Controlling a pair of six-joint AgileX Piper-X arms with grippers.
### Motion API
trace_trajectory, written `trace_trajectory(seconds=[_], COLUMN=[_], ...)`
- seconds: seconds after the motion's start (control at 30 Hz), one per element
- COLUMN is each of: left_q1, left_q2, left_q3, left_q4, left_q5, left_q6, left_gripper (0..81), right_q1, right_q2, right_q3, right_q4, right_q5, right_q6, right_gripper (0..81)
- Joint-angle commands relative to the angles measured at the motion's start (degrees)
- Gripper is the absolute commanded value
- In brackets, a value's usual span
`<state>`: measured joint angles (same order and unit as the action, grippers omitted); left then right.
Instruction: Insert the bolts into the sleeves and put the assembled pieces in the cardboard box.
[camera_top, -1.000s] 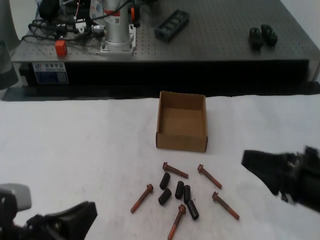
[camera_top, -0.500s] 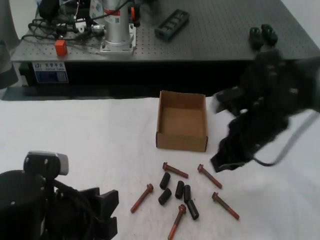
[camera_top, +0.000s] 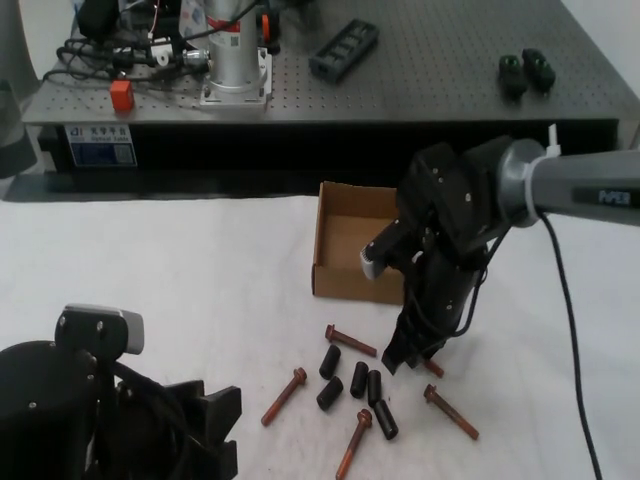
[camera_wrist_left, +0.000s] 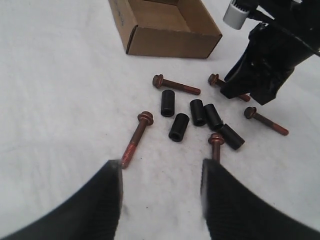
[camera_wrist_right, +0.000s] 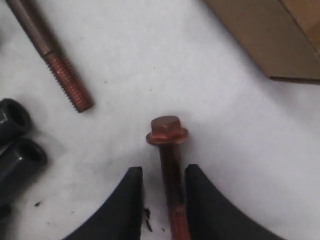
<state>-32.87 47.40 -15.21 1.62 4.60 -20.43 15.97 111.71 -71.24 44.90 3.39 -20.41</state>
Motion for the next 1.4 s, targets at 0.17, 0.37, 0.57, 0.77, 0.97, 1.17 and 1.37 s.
trace_trajectory(seconds=[0.17, 0.37, 0.57, 0.77, 0.97, 1.17, 1.37], left_q1=[0.2, 0.2, 0.2, 0.2, 0.2, 0.0, -2.1], left_q2=[0.1, 0.1, 0.7, 8.4, 22.8, 38.2, 53.0], left_q3=[-0.8, -0.8, -0.9, -8.0, -22.3, -37.8, -53.0], left_q4=[0.0, 0.1, 1.8, 8.8, 18.3, 29.9, 41.6], left_q5=[0.7, 1.7, 7.1, 8.6, 9.3, 11.5, 11.0], left_q6=[0.4, 0.4, 0.4, 5.5, 12.9, 23.8, 31.3], left_gripper=[36.6, 36.6, 36.6, 36.6, 36.6, 36.6, 36.6], right_q1=[0.1, 0.1, -1.0, -4.9, -8.8, -10.5, -10.6], right_q2=[1.6, 1.8, 0.3, -11.2, -27.9, -42.3, -48.4], right_q3=[-0.4, -0.4, -0.4, 2.3, 12.2, 24.2, 33.1], right_q4=[-1.8, -3.4, -4.7, -2.7, -2.7, -2.7, -3.0], right_q5=[1.0, 0.7, -2.0, -13.1, -13.9, -14.7, -14.7], right_q6=[-0.2, -0.2, 1.3, 8.2, 10.8, 14.7, 17.0], right_gripper=[14.7, 1.5, 4.1, 4.1, 4.1, 4.1, 4.1])
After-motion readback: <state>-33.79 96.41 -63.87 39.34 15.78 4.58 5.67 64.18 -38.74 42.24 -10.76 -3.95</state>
